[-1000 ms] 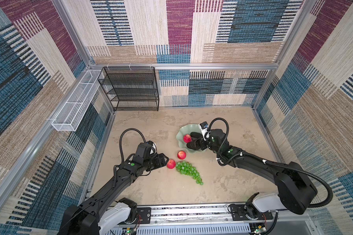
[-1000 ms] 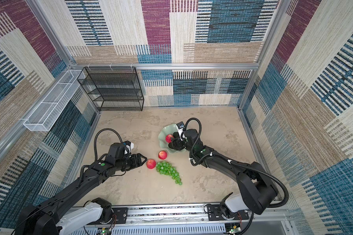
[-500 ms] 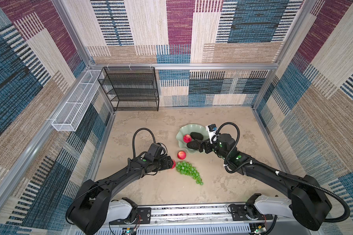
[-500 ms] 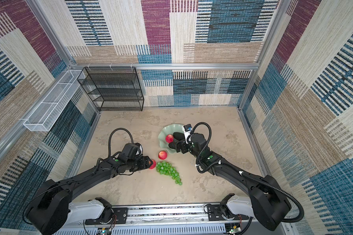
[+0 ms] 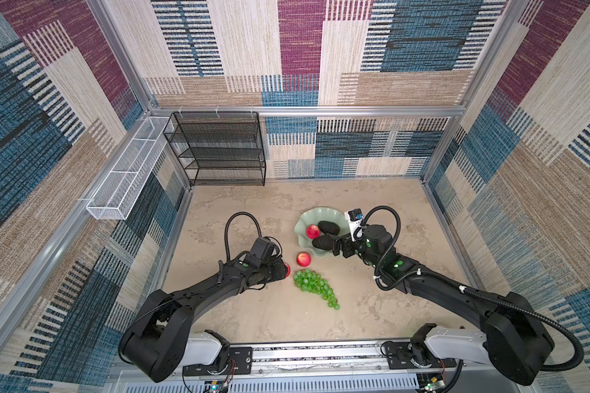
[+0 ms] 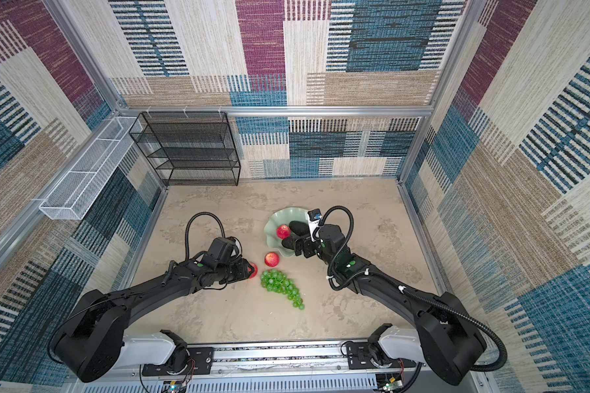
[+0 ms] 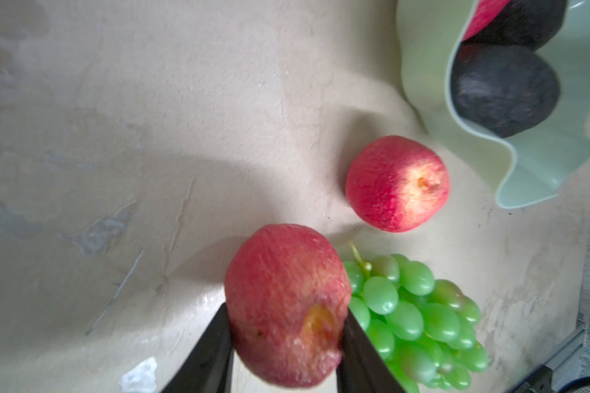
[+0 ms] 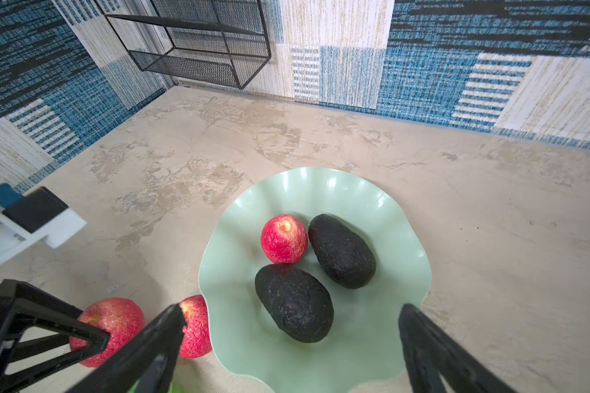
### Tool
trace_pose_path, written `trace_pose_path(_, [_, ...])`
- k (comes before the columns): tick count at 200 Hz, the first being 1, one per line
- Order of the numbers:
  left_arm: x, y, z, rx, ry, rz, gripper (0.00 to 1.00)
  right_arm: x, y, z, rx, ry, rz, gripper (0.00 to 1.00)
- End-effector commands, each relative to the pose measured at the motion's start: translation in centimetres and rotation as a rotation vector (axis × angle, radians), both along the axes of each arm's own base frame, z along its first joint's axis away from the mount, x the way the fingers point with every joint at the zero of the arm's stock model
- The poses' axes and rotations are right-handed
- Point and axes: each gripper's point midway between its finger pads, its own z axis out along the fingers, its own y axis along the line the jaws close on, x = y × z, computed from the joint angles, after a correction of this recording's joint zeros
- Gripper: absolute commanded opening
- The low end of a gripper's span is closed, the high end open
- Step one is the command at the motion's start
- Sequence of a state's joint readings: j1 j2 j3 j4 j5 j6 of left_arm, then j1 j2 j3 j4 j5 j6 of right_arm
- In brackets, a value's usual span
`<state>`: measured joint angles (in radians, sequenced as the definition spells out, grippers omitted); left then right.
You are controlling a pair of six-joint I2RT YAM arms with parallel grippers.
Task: Place and organize the fake fruits in the fruit bowl
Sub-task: 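Grasp the red apple beside the grapes with the left gripper, then carry the apple with the left gripper and release it into the bowl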
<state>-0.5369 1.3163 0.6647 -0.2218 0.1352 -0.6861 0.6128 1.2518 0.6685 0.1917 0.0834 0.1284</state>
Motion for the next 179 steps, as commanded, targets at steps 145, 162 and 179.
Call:
trace_pose_path(145, [11.1, -20.7, 7.6, -0.207, -0.186, -0.430, 0.42, -5.4, -10.5, 3.0, 0.327, -0.096, -0.364, 1.00])
trace_pose_path(162, [11.9, -21.7, 6.8, -0.213, -0.175, -0.436, 0.42, -5.6, -10.6, 3.0, 0.327, -0.097, -0.361, 1.00])
trace_pose_path(179, [12.2, -22.5, 5.9, -0.220, -0.159, -0.445, 0.43, -5.5, -10.5, 2.9, 0.323, -0.093, -0.360, 1.00])
